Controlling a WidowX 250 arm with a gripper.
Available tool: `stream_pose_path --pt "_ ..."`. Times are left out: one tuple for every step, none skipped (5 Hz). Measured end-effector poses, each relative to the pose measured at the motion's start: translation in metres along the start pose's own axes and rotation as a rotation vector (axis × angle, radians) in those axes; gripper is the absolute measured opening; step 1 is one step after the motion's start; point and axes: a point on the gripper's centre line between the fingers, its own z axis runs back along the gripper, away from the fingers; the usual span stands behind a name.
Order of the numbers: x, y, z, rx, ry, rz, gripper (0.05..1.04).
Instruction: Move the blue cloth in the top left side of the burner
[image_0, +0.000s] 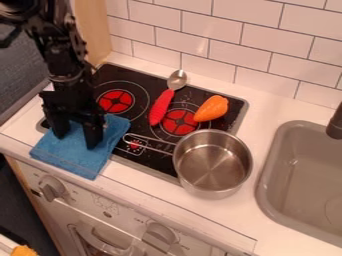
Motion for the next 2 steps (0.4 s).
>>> stream_pose_path --pt "0.021 0.007 -0.002 0.001 -0.021 0.024 1.001" --pt "0.052 0.019 -0.001 0.011 -0.068 0.045 1.0"
